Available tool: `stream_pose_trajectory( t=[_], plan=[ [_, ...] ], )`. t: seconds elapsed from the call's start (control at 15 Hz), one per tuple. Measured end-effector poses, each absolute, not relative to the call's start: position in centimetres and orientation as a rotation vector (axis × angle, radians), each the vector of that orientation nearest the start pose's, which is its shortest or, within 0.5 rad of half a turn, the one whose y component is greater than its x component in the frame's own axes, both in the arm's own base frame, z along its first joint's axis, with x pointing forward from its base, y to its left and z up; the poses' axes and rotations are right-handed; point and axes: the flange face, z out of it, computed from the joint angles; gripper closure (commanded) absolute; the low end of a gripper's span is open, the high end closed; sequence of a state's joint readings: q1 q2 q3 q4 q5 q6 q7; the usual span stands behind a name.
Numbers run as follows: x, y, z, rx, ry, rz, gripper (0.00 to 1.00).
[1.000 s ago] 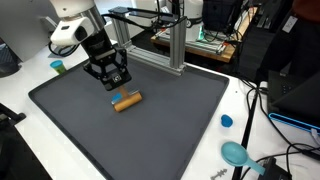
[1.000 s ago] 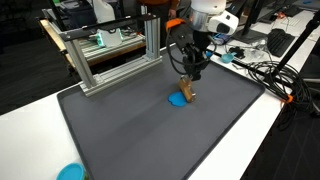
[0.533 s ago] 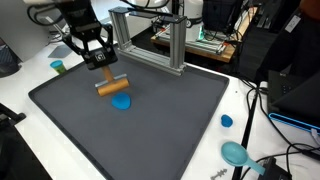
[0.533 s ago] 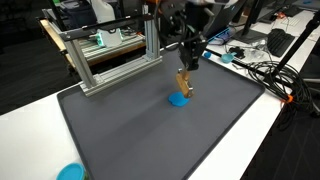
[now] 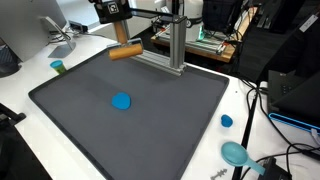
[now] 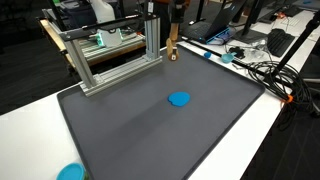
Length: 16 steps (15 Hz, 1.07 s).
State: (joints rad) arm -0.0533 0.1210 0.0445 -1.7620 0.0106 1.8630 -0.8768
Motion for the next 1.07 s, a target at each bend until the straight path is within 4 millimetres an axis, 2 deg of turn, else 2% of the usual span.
stream_pose_trajectory(
  t=[0.2, 0.27, 0.47, 0.53, 0.67, 0.8, 1.07],
  plan=[
    [56.8, 1.6, 49.0, -2.879, -1.130, 0.031, 0.78],
    [55.9, 2.0, 48.9, -2.895, -1.062, 0.036, 0.53],
    [54.2, 2.1, 48.4, -2.934, -0.932, 0.047, 0.53],
    [54.0, 2.0, 48.3, -2.938, -0.920, 0.048, 0.78],
    [53.9, 1.9, 48.1, -2.955, -0.862, 0.055, 0.78],
    [54.0, 1.3, 47.4, -2.995, -0.698, 0.082, 0.78],
    [53.4, -1.3, 46.0, -3.044, -0.368, 0.165, 0.78]
  ],
)
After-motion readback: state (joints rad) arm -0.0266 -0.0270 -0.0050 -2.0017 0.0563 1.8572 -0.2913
